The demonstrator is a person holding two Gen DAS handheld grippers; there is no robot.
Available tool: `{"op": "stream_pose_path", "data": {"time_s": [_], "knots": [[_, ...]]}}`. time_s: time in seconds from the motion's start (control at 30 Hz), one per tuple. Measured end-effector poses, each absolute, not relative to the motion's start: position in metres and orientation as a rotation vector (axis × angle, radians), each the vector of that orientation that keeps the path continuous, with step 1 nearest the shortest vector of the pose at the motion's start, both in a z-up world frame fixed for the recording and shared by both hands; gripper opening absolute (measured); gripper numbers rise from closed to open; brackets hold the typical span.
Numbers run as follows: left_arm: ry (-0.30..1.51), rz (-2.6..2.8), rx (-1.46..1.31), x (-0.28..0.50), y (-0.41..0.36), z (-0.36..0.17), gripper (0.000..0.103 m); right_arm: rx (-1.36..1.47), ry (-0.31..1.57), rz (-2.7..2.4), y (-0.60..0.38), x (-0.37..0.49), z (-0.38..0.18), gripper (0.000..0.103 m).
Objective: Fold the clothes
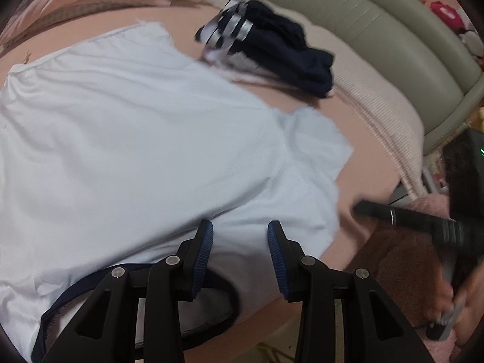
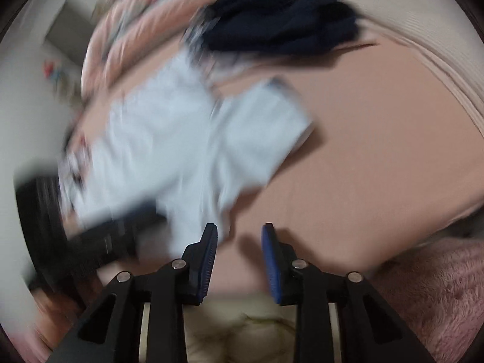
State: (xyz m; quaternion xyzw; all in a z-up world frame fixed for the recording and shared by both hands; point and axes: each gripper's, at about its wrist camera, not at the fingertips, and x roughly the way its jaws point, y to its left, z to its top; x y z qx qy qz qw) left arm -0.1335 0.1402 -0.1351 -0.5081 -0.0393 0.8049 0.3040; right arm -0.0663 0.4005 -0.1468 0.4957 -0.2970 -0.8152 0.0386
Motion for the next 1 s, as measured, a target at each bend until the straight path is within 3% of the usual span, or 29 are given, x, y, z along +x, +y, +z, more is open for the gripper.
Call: {"op": "stream_pose_path", "data": {"time_s": [0.07,0.3,0.37,0.4,0.57,0.67,0.73,0.8,0.9,1.0], "knots": [[-0.097,2.113,-1.354,-0.135,0.149,-0.135,0.034,1.551,-1.101,-2.482,0.426,-0.076,-0.157,0.031],[-0.074,2.071,-1.363,-0.136,0.166,-0.138,0.034,1.424,-1.331,-2.29,0.453,-0.125,-0.179,0.032],[-0.083,2.062,-1.372,-0.136,0.164,-0.14,0.034,1.435,-1.293,-2.319,0.452,-0.133,-0.178,0.024],[-0.088,2.057,-1.377,-0.137,0.163,-0.14,0.034,1.453,-1.231,-2.36,0.45,-0.133,-0.173,0.002],[-0.125,2.051,-1.323,-0.144,0.165,-0.129,0.034,1.264,-0.822,-2.677,0.448,-0.106,-0.111,0.003],[-0.129,2.066,-1.29,-0.158,0.173,-0.119,0.034,1.395,-0.666,-2.694,0.444,-0.099,-0.121,0.003],[-0.123,2.06,-1.287,-0.168,0.183,-0.117,0.034,1.625,-0.774,-2.562,0.456,-0.096,-0.163,0.003],[-0.034,2.056,-1.328,-0.173,0.199,-0.125,0.034,1.593,-0.894,-2.541,0.47,-0.089,-0.164,0.003],[0.139,2.08,-1.364,-0.167,0.218,-0.145,0.034,1.547,-0.947,-2.621,0.487,-0.08,-0.156,0.015],[0.249,2.103,-1.323,-0.151,0.227,-0.142,0.035,1.524,-1.114,-2.508,0.5,-0.084,-0.166,0.029]]}}
